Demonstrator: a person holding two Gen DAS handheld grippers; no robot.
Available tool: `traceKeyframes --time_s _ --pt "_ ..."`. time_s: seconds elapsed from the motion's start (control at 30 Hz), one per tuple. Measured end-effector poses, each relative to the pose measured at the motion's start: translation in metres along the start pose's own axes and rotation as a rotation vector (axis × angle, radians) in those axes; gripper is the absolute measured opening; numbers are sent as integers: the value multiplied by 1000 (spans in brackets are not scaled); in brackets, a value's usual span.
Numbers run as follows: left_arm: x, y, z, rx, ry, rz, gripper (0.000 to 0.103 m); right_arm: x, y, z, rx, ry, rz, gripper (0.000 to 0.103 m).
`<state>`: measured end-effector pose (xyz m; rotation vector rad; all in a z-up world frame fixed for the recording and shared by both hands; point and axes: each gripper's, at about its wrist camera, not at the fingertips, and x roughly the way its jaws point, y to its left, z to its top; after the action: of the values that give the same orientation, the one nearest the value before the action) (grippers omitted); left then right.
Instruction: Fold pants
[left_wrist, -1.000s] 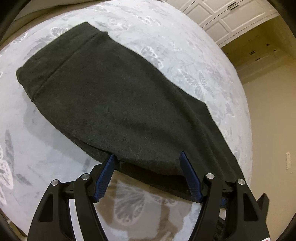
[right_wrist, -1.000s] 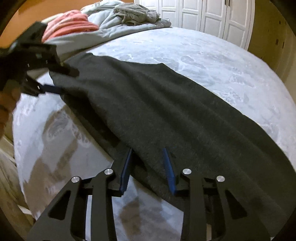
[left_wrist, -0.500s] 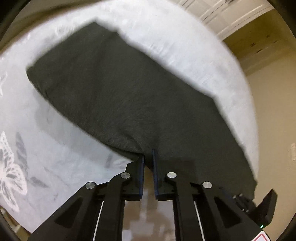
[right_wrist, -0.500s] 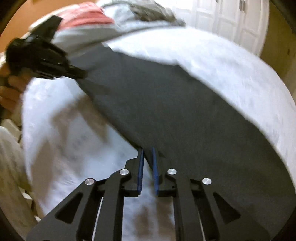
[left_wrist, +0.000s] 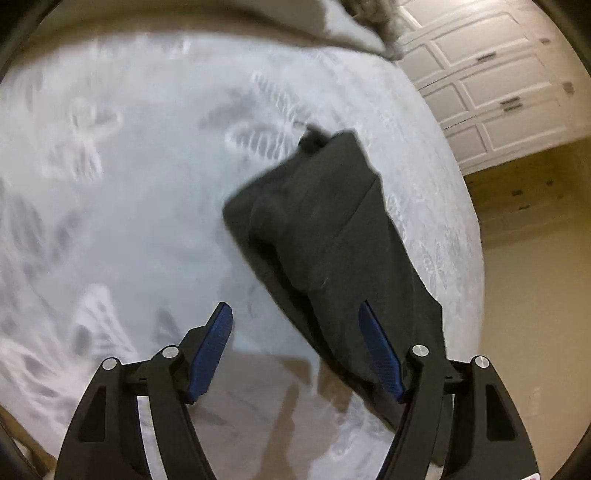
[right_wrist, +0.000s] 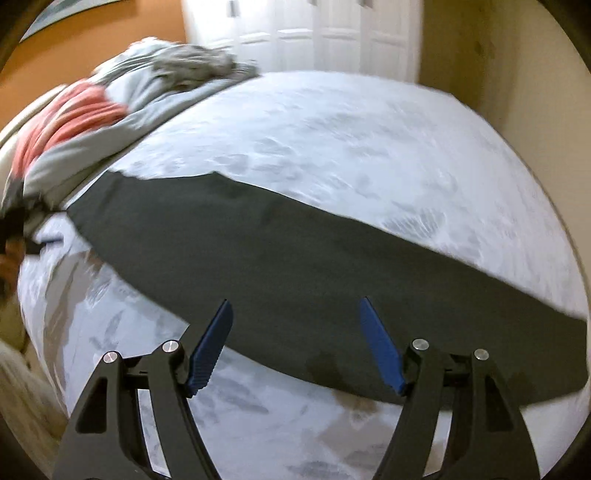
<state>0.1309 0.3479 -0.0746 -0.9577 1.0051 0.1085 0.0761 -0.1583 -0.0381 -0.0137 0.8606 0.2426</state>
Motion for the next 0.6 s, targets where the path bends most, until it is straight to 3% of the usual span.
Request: traceKeyframes --time_s 0.17,0.27,0.33,0.4,0.47,0.6 --pt "20 -14 11 24 -27 14 68 4 -36 1 133 64 -5 80" --pt "35 -5 17 -51 -18 -12 65 -8 -89 -5 244 71 -137 85" --pt "35 -4 21 -66 -30 -20 51 -24 -142 -18 385 60 -213 87" --pt "34 -4 22 -57 -22 -15 24 -44 -200 -38 553 47 -291 87" --pt "35 2 23 -102 -2 -27 17 -66 -262 -69 732 41 -357 87" --pt "35 2 22 -136 -5 -20 16 -88 -344 -125 975 10 -377 87"
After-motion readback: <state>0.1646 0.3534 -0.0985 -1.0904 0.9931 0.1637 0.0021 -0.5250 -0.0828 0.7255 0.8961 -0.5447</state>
